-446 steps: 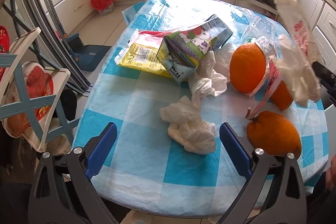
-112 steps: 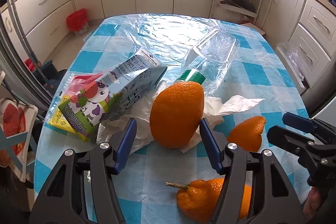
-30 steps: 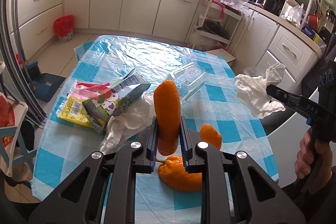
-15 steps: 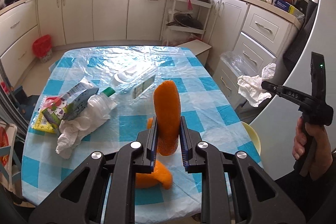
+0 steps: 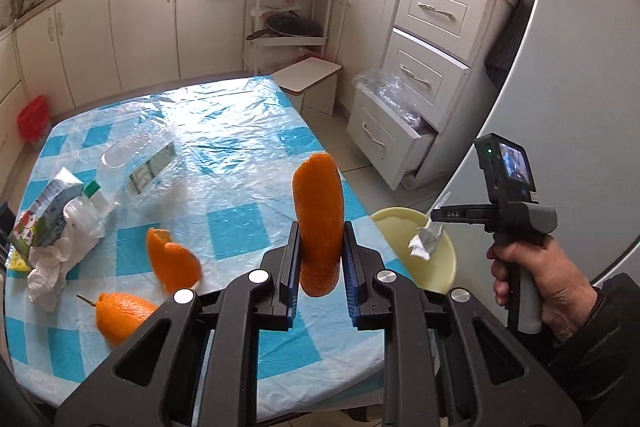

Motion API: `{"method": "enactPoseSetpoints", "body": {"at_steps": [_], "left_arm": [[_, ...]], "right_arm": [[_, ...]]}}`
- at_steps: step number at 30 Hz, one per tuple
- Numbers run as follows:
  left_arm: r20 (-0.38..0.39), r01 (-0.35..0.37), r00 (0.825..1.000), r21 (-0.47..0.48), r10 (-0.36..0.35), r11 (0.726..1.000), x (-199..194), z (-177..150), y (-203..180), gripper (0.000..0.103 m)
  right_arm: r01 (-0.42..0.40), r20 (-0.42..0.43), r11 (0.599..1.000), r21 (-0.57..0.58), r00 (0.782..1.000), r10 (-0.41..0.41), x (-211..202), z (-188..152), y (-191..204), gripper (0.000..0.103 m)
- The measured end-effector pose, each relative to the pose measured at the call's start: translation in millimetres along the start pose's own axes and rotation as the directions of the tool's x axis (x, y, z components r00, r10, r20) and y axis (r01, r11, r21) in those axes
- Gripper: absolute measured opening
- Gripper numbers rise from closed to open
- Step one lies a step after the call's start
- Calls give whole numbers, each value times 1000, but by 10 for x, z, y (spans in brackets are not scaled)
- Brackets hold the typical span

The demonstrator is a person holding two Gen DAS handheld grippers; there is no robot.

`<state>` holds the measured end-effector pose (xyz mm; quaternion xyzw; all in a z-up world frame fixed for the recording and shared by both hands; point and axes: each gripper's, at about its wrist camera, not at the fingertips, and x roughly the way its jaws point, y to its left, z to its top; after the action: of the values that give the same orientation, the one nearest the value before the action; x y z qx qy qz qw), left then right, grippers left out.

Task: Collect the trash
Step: 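Carry the peels to the yellow bin and open both grippers over it, then move both grippers back over the table toward the remaining trash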

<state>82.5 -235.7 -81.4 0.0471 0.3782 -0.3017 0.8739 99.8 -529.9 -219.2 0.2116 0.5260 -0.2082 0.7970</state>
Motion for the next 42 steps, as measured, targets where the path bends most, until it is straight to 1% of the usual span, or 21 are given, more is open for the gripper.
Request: {"method": "enactPoseSetpoints", "body": {"at_steps": [2, 3, 5, 7, 8, 9, 11, 12, 13, 15, 17, 23, 25, 26, 28, 30, 33, 35, 37, 38, 42], "left_arm": [[-7, 17, 1000, 11, -17, 1000, 55, 18, -119, 18], [-12, 26, 1000, 17, -25, 1000, 87, 25, -178, 18], [-28, 46, 999, 25, -45, 999, 176, 32, -303, 18], [-50, 70, 996, 23, -69, 997, 286, 33, -413, 18], [-65, 90, 994, 21, -89, 996, 363, 36, -497, 18], [-76, 101, 992, 24, -99, 995, 424, 39, -571, 18], [-102, 124, 988, 41, -119, 991, 597, 41, -750, 18], [-115, 133, 985, 43, -127, 990, 685, 40, -821, 18], [-134, 141, 982, 45, -134, 989, 805, 41, -902, 18], [-161, 147, 977, 51, -137, 988, 1016, 47, -1029, 18], [-189, 154, 972, 57, -141, 986, 1221, 48, -1154, 18], [-284, 160, 948, 38, -143, 986, 1766, 40, -1389, 20], [-298, 157, 944, 27, -142, 987, 1868, 47, -1418, 27], [-303, 155, 942, 17, -143, 988, 1909, 53, -1417, 28], [-303, 152, 942, 2, -144, 988, 1937, 74, -1408, 36], [-292, 150, 945, -9, -146, 989, 1914, 91, -1376, 42], [-283, 145, 948, -17, -143, 989, 1855, 118, -1316, 45], [-266, 136, 954, -19, -136, 991, 1743, 128, -1246, 49], [-237, 112, 965, -6, -110, 994, 1585, 128, -1153, 57], [-223, 100, 970, 2, -97, 995, 1512, 130, -1104, 59], [-157, 35, 987, 22, -31, 999, 1138, 115, -827, 72]], "right_arm": [[-29, 12, 998, 54, 1000, 29, -58, 6, -91, 34], [-48, 32, 996, 73, 998, 46, -114, 3, -133, 38], [-79, 86, 992, 94, 994, 71, -285, -3, -159, 44], [-125, 169, 986, 109, 980, 106, -512, 9, -176, 47], [-154, 219, 982, 113, 968, 126, -628, 23, -194, 53], [-175, 282, 979, 107, 949, 139, -788, 19, -203, 58], [-202, 400, 975, 96, 905, 148, -1047, 19, -225, 65], [-208, 460, 974, 94, 876, 143, -1187, 6, -247, 67], [-211, 504, 973, 94, 853, 137, -1289, 11, -274, 68], [-221, 567, 970, 106, 814, 124, -1434, 20, -321, 69], [-231, 592, 965, 122, 797, 116, -1474, 54, -373, 69], [-286, 601, 945, 159, 787, 137, -1487, 116, -517, 69], [-294, 609, 942, 161, 781, 140, -1516, 122, -540, 69], [-298, 609, 941, 162, 780, 143, -1519, 128, -558, 69], [-302, 606, 938, 168, 782, 144, -1500, 135, -553, 69], [-310, 603, 935, 174, 784, 148, -1492, 134, -567, 69], [-314, 604, 932, 179, 783, 148, -1490, 132, -556, 69], [-308, 605, 935, 173, 783, 146, -1493, 118, -521, 70], [-305, 601, 938, 166, 785, 149, -1485, 119, -483, 71], [-303, 597, 939, 163, 788, 151, -1476, 129, -465, 73], [-293, 574, 946, 136, 802, 166, -1428, 157, -316, 74]]}}
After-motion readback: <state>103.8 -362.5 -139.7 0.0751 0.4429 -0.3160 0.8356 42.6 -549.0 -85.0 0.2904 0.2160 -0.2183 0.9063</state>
